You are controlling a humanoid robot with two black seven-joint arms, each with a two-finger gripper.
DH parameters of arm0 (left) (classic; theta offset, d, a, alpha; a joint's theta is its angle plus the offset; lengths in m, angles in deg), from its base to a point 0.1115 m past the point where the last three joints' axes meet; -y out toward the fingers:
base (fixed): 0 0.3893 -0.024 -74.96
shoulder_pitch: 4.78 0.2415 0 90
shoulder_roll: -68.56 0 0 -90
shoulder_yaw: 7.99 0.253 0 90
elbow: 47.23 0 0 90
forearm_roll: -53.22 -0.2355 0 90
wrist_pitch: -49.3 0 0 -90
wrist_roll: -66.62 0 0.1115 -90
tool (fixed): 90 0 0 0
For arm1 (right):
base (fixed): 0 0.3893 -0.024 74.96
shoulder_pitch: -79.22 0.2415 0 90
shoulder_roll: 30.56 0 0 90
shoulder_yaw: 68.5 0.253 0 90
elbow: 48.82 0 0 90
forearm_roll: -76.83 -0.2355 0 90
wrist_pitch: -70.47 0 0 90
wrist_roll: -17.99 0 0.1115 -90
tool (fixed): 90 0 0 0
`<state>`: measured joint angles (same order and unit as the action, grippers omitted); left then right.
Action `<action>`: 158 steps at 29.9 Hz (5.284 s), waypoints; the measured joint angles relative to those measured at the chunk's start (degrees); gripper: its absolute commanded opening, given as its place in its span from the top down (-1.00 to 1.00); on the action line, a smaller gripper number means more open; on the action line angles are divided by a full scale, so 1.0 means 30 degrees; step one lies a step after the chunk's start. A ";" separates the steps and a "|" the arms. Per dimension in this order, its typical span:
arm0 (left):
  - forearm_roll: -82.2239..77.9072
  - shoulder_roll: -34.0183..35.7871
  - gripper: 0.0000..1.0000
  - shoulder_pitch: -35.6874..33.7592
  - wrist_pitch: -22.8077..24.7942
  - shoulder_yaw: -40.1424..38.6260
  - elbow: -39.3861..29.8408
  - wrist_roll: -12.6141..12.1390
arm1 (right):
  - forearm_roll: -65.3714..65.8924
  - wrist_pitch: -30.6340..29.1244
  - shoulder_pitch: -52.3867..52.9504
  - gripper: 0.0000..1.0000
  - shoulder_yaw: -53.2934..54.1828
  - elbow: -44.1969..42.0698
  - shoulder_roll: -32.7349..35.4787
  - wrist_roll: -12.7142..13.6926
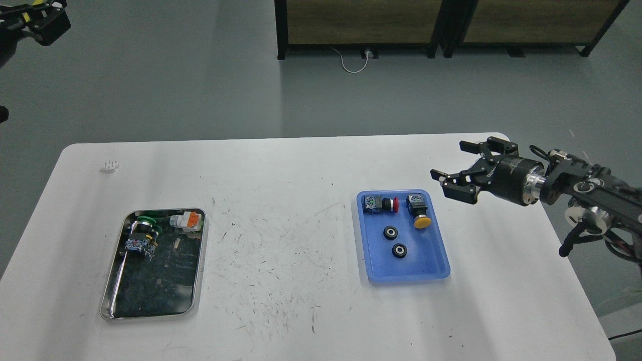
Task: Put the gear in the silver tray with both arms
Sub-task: 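Reach the right gripper down to a black gear in the blue tray, then close the right gripper around the black gear, then carry the gear toward the silver tray and lower it onto the table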
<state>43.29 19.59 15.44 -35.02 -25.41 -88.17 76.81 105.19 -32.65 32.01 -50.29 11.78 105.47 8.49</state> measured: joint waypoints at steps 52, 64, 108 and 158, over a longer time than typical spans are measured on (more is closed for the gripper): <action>-0.1234 -0.0663 -0.98 0.0000 -0.1014 0.0388 -0.0005 -0.0056 | 0.2928 -0.0065 -0.0077 -0.67 -0.3888 -0.5898 -0.8233 0.0724; -0.1234 -0.0638 -0.98 -0.0031 -0.1015 0.0402 -0.0005 -0.0078 | 0.2934 -0.0108 -0.0241 -0.56 -0.3903 -0.5893 -0.7980 0.0735; -0.1234 -0.0491 -0.98 -0.0120 -0.1029 0.0389 -0.0004 -0.0143 | 0.3351 -0.0298 -0.0377 0.35 -0.3615 -0.6343 -0.8151 0.0699; -0.1917 -0.0670 -0.98 -0.0063 -0.1224 0.0744 -0.0005 -0.0378 | 0.3244 -0.1345 0.4164 0.44 -0.8203 -0.6246 -1.4443 0.0649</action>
<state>37.54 17.58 15.25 -38.69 -23.18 -88.19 75.68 114.92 -36.69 44.50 -74.90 -6.96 62.14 10.44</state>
